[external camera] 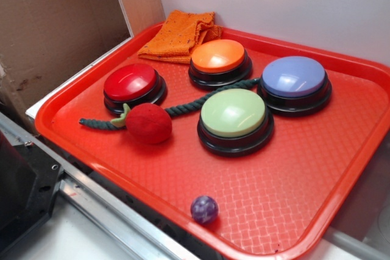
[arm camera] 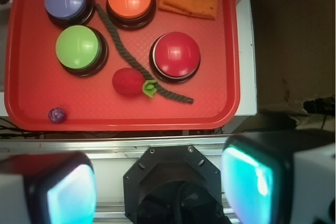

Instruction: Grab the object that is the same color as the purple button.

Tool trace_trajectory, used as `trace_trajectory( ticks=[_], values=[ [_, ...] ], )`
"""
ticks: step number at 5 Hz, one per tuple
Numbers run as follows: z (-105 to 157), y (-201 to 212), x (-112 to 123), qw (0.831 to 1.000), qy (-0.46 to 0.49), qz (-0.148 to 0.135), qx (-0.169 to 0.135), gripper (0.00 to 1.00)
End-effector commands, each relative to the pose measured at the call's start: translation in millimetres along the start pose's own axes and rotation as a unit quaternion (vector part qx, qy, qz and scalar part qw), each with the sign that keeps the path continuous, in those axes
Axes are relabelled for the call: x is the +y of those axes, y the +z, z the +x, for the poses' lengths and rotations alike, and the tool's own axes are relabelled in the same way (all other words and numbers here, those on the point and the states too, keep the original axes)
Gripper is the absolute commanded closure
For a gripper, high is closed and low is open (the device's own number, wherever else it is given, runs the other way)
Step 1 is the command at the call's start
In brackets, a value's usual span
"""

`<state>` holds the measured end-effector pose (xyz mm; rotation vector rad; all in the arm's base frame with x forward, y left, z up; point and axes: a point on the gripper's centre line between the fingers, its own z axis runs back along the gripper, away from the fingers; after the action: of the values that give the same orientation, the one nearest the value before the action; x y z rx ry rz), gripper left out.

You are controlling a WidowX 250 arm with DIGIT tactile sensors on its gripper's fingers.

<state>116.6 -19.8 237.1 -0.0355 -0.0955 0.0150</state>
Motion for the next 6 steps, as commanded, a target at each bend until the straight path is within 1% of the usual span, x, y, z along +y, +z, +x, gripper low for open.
trace_trajectory(
  ticks=[1,3,4,6],
  values=[
    [0,0,0,1.000,0.000,0.000,0.000,0.00],
    [15,-15,-17,1.000,0.010,-0.017,-0.022,0.00],
    [27,-31,-32,0.998,0.032,-0.030,-0.036,0.00],
    [47,-72,-89,0.997,0.047,-0.054,-0.039,0.00]
  ],
)
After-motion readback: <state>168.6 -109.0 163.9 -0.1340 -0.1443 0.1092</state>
